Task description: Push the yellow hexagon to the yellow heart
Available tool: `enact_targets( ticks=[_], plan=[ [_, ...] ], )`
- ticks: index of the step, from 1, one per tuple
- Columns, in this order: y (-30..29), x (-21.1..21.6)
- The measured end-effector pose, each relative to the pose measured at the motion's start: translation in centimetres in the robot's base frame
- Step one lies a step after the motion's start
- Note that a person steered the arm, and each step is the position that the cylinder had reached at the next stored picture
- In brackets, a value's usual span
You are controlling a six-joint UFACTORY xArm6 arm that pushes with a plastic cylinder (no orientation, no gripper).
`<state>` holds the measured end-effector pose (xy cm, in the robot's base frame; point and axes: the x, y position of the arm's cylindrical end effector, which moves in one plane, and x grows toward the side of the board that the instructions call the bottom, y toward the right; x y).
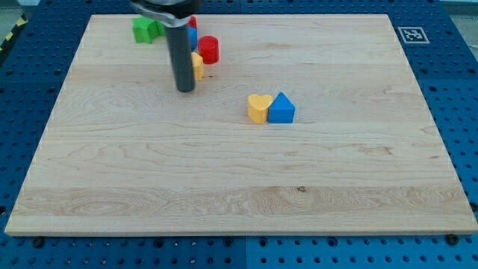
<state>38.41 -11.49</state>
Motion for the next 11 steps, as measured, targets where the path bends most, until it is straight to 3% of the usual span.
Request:
enact_targets(
  ticks=[1,2,3,5,7,8,9,11],
  plan=[
    [-4.6,-2.0],
    [-3.2,-5.9],
    [1.4,-6.5],
    [11.0,-1.3],
    [6.6,-4.2],
    [3.0,-2.4],
    [3.6,-0.2],
    [8.8,-0.1]
  ],
)
